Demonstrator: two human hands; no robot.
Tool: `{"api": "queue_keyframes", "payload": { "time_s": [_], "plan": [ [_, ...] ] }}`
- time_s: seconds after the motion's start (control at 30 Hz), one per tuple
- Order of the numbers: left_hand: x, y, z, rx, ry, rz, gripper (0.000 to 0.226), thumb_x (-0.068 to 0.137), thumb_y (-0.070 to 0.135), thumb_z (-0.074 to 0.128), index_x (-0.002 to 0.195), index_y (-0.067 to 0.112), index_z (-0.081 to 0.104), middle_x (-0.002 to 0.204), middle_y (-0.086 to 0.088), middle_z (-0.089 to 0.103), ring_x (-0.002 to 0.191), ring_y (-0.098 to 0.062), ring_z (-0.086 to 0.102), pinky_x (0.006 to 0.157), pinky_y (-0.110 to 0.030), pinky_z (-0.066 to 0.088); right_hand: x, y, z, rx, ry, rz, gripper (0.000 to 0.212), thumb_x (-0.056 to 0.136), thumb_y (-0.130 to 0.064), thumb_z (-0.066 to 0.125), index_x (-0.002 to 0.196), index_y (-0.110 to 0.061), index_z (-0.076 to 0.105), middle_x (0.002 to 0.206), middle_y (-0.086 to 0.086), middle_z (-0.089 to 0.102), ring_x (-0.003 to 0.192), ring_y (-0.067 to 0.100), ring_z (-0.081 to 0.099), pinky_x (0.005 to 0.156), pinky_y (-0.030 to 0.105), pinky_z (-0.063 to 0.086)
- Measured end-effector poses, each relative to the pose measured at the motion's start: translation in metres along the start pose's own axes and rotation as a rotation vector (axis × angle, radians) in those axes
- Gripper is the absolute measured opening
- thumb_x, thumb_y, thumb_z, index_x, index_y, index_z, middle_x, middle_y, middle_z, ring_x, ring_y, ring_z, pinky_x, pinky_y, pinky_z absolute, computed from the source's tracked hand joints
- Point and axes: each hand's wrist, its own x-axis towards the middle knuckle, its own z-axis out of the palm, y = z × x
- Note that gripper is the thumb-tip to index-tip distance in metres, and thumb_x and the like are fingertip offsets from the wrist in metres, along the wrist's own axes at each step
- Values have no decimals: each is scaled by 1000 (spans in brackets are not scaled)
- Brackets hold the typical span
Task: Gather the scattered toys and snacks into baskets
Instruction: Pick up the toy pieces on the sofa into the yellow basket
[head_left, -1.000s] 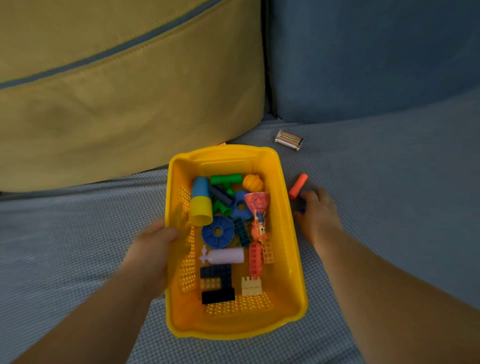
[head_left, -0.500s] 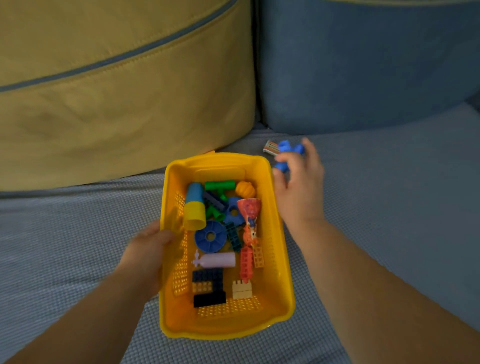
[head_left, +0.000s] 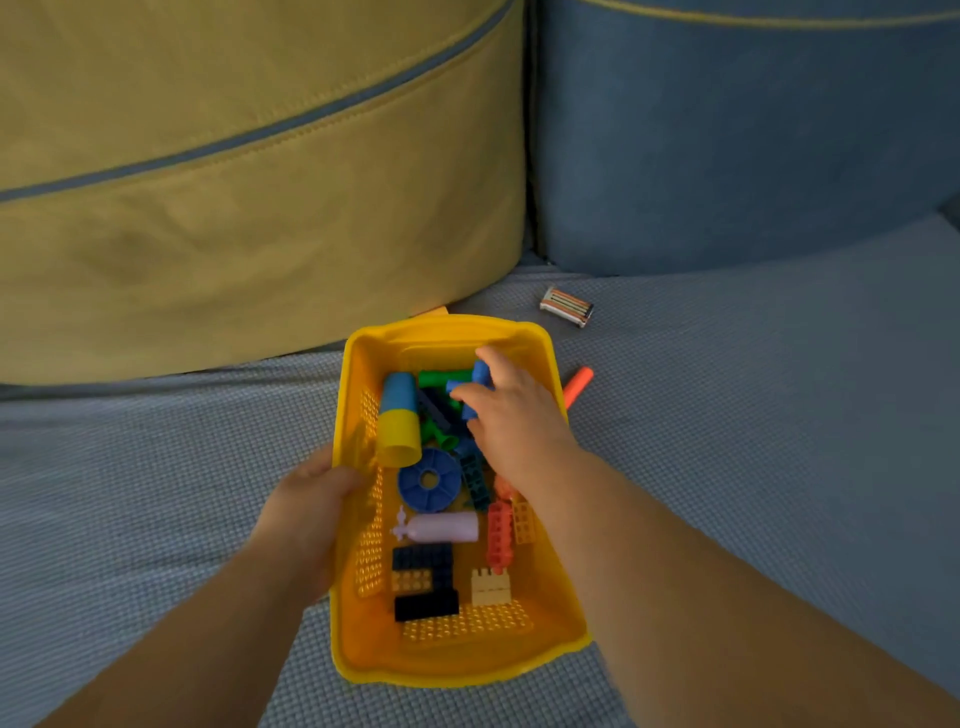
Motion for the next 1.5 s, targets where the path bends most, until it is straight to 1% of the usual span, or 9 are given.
{"api": "queue_keyframes", "payload": {
  "time_s": [0.13, 0.27, 0.37, 0.53, 0.77, 0.9, 1.03, 1.2, 1.5],
  "plan": [
    [1, 0, -6, -8, 3, -31, 26, 90, 5, 52, 107, 16, 68, 95, -26, 72, 81, -42, 68, 76, -61, 55, 5, -1, -17, 178, 260, 20, 29, 88, -16, 59, 117, -15, 63, 135, 9, 48, 120, 27, 50, 97, 36, 44],
    [1, 6, -14, -3, 30, -41, 24, 91, 7, 52, 105, 17, 69, 93, -26, 72, 85, -46, 68, 80, -70, 51, 10, 22, -37, 376, 549, 326, 27, 91, -16, 55, 117, -14, 60, 121, 8, 53, 106, 23, 56, 91, 32, 44],
    [3, 9, -16, -12, 25, -29, 23, 93, 6, 51, 103, 16, 68, 89, -24, 73, 78, -41, 69, 78, -63, 54, 8, 47, -28, 347, 274, 590, 36, 96, -21, 49, 132, -20, 49, 137, 7, 39, 109, 26, 56, 89, 36, 47],
    [12, 9, -15, -42, 32, -20, 20, 94, 6, 49, 101, 15, 67, 80, -20, 74, 73, -37, 68, 75, -53, 55, 11, 74, 11, 189, -227, 698, 50, 98, -19, 43, 145, -28, 31, 159, 2, 5, 136, 35, 32, 107, 46, 37],
    [22, 9, -17, -70, 71, -34, 23, 94, 7, 49, 107, 17, 66, 91, -21, 73, 78, -38, 69, 71, -51, 57, 15, 86, 37, -5, -324, 542, 40, 96, -13, 47, 136, -14, 47, 153, 9, 23, 130, 35, 39, 103, 43, 39],
    [20, 12, -19, -81, 82, -26, 24, 94, 5, 48, 106, 15, 65, 81, -18, 74, 66, -34, 70, 67, -49, 58, 16, 73, 1, 138, 97, 482, 27, 97, -24, 48, 117, -9, 60, 126, 10, 50, 103, 27, 57, 86, 35, 47],
    [11, 18, -18, -90, 93, -11, 23, 93, 3, 48, 104, 13, 65, 71, -17, 73, 56, -31, 70, 65, -47, 58, 27, 21, -49, 230, 563, 86, 13, 87, -17, 58, 93, -10, 67, 112, 8, 59, 102, 22, 56, 87, 32, 43],
    [1, 28, -20, -104, 91, 4, 20, 91, 1, 49, 99, 10, 66, 75, -19, 69, 58, -31, 66, 64, -44, 55, 11, -54, -31, 163, 143, -318, 14, 85, -20, 64, 96, -13, 67, 122, 5, 55, 97, 28, 57, 80, 42, 51],
    [-3, 19, -49, -99, 95, 17, 22, 92, 2, 48, 96, 14, 67, 83, -21, 68, 72, -35, 64, 77, -53, 53, -5, -77, 4, 11, -114, -323, 41, 91, -36, 56, 131, -29, 48, 155, 0, 21, 103, 29, 59, 68, 37, 48]
  ]
}}
